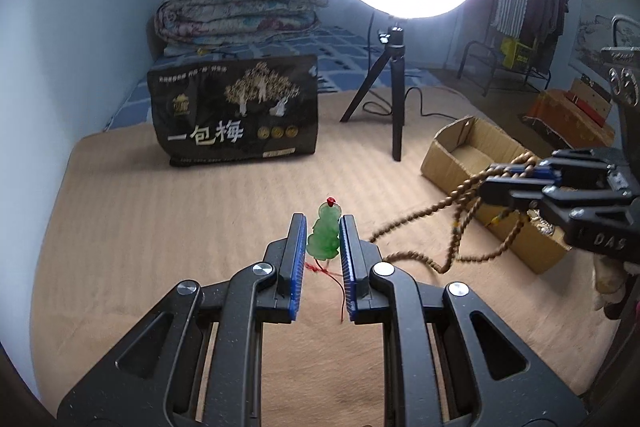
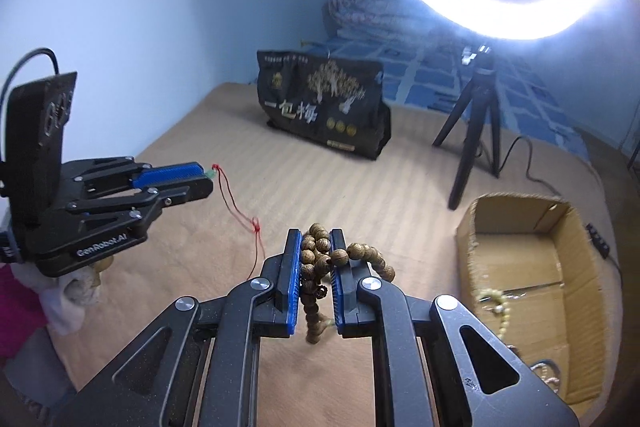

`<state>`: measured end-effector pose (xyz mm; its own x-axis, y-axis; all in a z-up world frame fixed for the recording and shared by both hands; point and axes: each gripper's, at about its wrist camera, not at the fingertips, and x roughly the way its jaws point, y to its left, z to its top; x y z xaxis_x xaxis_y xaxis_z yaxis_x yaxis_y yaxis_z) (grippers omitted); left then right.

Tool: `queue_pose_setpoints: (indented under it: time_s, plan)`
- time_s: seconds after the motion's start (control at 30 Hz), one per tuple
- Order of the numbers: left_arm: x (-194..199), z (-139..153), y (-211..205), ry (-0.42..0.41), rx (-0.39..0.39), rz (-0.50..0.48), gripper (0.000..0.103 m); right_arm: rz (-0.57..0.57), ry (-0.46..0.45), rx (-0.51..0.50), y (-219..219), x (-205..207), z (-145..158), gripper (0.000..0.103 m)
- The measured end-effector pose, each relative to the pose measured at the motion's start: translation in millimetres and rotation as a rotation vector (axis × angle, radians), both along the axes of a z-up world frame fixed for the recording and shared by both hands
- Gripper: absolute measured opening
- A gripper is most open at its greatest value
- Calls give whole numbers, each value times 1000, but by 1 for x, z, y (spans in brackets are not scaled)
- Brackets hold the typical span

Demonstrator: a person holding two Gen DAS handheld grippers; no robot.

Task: Organize jewelry
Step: 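Carry the jade pendant and bead strand into the cardboard box and open both tools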

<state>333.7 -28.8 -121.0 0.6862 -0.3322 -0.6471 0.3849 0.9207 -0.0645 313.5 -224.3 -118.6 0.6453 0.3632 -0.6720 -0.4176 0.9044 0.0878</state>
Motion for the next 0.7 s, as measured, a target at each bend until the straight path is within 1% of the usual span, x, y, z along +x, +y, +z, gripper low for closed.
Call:
queue_pose_setpoints:
  time_s: [0.17,0.33,0.57,0.7]
  plan:
    - [-2,19,-13,-27,-11,-15,15,-14,-52,-1,-17,-12,27,11]
    - [-5,42,-34,-65,-24,-40,15,-45,-103,20,-39,-27,51,11]
    - [-4,63,-71,-103,-40,-83,15,-110,-153,40,-80,-44,76,11]
    - [0,71,-93,-118,-42,-106,15,-155,-170,39,-104,-49,84,11]
